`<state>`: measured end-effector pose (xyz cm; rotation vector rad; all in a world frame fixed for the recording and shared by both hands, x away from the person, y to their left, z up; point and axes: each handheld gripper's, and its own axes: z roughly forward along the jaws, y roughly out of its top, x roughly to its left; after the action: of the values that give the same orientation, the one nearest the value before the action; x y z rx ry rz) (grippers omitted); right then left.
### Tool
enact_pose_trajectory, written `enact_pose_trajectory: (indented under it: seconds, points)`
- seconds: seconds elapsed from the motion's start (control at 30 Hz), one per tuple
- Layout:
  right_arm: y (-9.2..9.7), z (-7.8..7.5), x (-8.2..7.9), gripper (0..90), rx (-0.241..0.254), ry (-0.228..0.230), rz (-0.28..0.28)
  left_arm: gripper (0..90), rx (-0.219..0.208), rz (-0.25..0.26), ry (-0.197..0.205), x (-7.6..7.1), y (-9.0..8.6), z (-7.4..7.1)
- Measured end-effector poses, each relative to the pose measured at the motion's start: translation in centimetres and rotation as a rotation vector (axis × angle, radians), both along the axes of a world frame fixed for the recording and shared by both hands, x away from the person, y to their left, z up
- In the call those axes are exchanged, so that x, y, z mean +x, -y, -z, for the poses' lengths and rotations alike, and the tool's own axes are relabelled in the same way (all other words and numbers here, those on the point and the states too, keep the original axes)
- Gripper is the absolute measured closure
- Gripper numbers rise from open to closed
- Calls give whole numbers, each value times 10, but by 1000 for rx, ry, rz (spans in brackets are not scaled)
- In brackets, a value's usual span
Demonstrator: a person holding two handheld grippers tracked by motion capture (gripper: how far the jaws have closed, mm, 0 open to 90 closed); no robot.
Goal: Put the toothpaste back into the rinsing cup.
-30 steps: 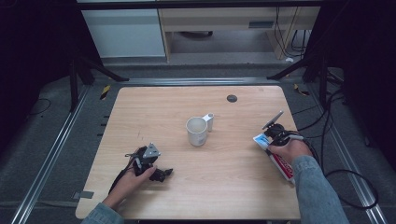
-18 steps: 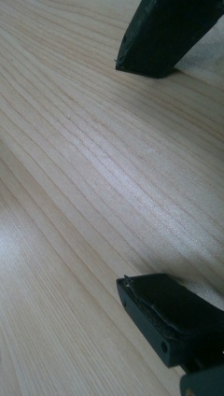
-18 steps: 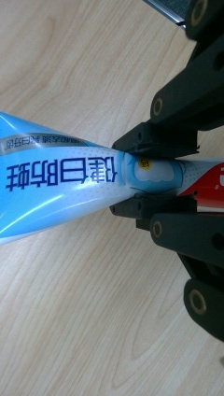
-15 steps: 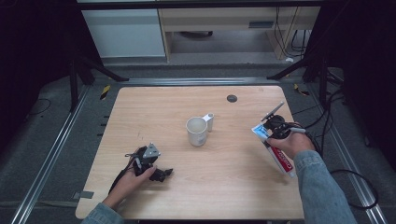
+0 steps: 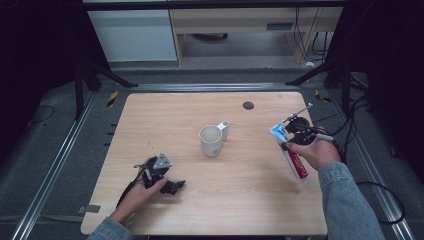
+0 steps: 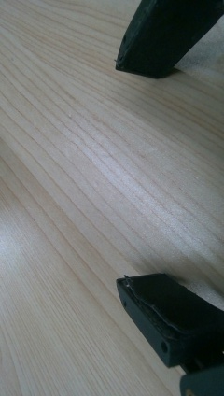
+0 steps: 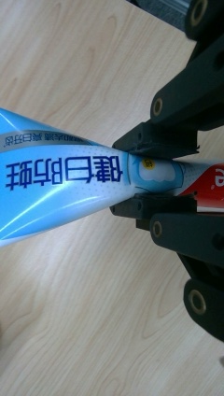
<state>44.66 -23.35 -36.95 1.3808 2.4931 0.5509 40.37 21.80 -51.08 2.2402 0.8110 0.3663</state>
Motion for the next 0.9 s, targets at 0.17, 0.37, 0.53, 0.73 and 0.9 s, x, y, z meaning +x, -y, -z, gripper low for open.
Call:
enact_pose_trajectory:
  seconds: [0.17,0.37,0.53,0.73,0.9]
  points:
    - [-5,-6,-1,734,34,58,4,0,-1,4,0,2,1,0]
    - [-13,-10,-1,734,84,124,4,0,0,4,1,3,1,0]
    - [-23,-11,1,734,112,181,10,0,-2,2,-2,3,1,0]
    - [-32,-12,0,734,136,213,6,0,-3,2,-2,3,1,0]
    - [-37,-13,2,734,147,238,13,0,-2,2,-2,3,1,0]
